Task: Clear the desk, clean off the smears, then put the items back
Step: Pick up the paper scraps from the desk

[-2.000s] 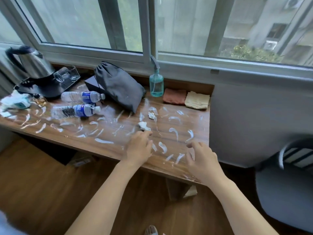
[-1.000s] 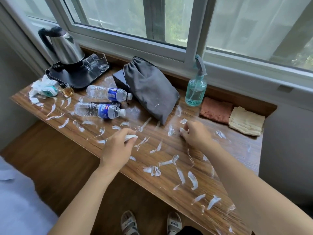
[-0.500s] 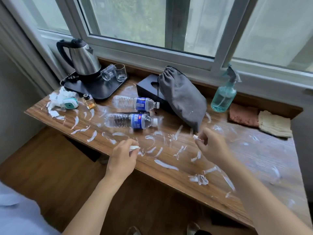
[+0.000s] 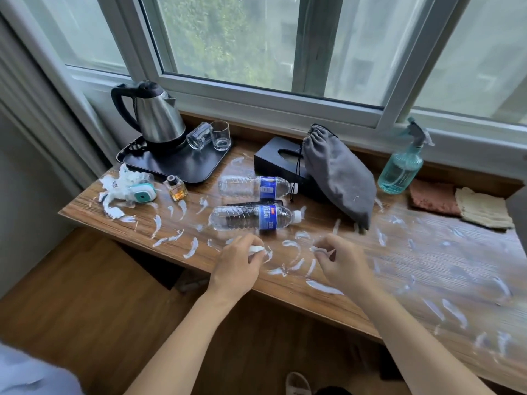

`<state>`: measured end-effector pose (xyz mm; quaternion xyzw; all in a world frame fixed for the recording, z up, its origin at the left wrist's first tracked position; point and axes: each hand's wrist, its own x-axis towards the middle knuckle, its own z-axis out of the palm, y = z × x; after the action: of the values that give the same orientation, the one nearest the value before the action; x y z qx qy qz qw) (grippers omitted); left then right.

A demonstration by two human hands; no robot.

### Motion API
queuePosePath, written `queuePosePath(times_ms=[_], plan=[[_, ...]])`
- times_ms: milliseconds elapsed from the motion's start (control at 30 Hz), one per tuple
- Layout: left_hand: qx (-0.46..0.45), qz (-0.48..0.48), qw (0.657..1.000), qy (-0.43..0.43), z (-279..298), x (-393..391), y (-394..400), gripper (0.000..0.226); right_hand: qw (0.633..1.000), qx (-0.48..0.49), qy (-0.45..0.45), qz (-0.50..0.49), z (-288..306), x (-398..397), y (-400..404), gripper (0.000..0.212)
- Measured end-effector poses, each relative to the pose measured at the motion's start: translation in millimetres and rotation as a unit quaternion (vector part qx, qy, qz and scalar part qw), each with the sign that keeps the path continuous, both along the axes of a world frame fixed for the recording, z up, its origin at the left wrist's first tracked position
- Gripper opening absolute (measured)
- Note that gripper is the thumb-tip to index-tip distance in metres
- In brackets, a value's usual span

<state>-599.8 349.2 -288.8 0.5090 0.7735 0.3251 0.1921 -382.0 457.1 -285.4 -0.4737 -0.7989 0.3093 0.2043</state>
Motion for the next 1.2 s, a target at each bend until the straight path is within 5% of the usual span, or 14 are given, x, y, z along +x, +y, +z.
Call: queuePosePath(times_ms=[200, 667, 1200], plan=[[-0.016, 0.000, 1.000, 0.017, 2.0, -18.1, -6.6, 0.005, 0.997, -0.014, 0.017, 0.075, 5.4, -53.5, -3.0, 0.011], [-0.003, 0.173, 0.985, -0.001, 18.1, -134.1, -48.6, 0.011, 0.972, -0.006, 0.055, 0.230, 27.2, -208.3, -14.1, 0.006], [-0.041, 0.081, 0.996, -0.009, 18.0, -383.4, -70.2, 0.015, 0.993, -0.001, 0.048, 0.104, 5.6, -399.7, -59.2, 0.004]])
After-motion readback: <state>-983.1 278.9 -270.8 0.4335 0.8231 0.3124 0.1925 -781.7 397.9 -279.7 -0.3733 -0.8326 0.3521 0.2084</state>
